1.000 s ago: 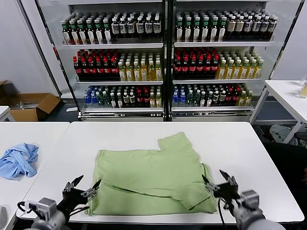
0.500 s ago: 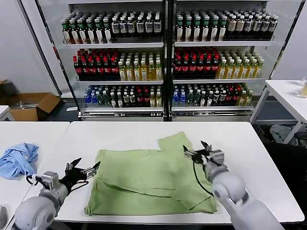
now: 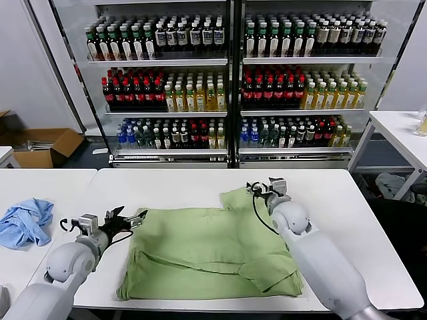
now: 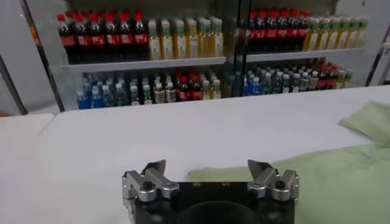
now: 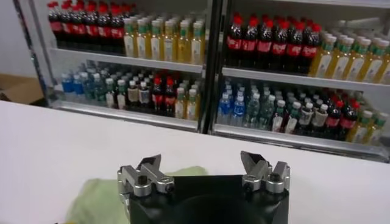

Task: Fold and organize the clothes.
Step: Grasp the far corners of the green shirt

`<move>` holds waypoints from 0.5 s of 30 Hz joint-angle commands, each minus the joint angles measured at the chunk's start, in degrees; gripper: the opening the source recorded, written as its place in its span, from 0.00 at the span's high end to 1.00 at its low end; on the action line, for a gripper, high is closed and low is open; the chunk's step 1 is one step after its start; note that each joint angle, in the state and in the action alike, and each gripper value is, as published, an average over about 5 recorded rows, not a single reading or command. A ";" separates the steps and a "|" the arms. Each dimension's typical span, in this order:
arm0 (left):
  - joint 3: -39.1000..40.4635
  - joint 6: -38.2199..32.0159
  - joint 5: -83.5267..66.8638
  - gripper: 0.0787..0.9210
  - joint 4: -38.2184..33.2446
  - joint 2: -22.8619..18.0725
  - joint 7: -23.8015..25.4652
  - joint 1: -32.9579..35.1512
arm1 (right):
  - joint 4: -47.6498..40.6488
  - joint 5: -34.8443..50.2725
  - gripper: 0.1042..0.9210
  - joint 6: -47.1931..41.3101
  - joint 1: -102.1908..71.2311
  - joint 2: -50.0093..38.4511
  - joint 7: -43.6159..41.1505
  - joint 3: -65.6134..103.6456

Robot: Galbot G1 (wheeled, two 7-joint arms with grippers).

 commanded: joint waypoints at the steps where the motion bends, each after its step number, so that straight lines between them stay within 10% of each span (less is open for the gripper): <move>1: 5.12 -0.48 1.65 0.12 12.55 -0.92 3.07 -9.33 | -12.81 -1.80 0.12 2.34 4.95 4.00 -0.41 -1.94; 15: 3.62 0.51 2.76 0.12 12.47 -0.86 7.10 -7.39 | -15.23 -2.07 0.12 4.18 4.55 6.50 -0.92 -1.97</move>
